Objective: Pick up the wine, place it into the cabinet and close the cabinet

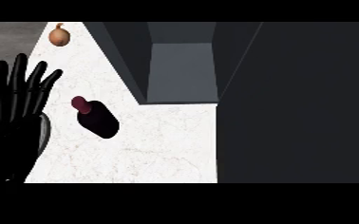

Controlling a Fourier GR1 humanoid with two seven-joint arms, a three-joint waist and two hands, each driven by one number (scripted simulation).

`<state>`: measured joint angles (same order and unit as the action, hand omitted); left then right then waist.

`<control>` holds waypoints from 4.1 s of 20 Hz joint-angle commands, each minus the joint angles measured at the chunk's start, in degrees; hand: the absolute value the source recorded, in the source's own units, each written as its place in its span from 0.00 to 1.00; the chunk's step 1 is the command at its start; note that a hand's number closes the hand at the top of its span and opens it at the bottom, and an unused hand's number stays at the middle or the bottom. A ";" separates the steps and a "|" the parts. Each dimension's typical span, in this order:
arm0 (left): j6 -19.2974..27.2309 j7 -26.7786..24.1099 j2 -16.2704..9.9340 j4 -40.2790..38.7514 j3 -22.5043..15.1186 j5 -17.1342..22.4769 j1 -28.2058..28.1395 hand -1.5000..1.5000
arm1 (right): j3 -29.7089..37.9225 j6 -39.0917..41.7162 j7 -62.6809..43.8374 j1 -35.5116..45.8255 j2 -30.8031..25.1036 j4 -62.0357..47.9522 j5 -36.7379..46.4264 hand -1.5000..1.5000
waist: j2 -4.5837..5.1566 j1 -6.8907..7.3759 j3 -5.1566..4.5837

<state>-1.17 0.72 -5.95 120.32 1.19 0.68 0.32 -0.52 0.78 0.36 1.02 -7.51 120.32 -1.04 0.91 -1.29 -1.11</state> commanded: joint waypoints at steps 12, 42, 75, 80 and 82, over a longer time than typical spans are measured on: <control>-21.24 11.79 -11.33 -2.57 5.55 37.09 -3.48 0.00 | -8.19 5.19 -10.04 -8.11 -0.54 12.88 -4.45 0.00 | -1.07 1.55 1.11; -8.19 29.45 -13.87 0.55 8.96 40.50 7.36 0.00 | 1.00 -5.71 -53.01 18.45 -5.38 31.18 -11.16 0.00 | -1.03 0.67 1.11; -24.49 -4.10 -7.93 -34.40 8.16 14.71 0.47 0.00 | 3.44 -9.12 -63.67 32.37 -6.92 28.93 -10.76 0.00 | -1.01 0.65 1.05; -24.64 -7.81 -7.79 -44.62 9.07 12.95 6.78 0.00 | 4.76 -7.76 -61.57 30.92 -7.23 28.31 -12.34 0.00 | -0.90 0.31 1.08; -23.28 -8.59 -5.85 -43.97 6.89 10.36 5.87 0.00 | 4.35 -7.39 -60.72 33.29 -7.36 24.42 -12.07 0.00 | -0.93 0.79 1.08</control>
<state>-25.59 -4.64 -13.67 81.80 9.53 14.78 3.67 0.30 -7.67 -58.03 33.59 -13.77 142.21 -5.56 -0.07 -0.49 -0.03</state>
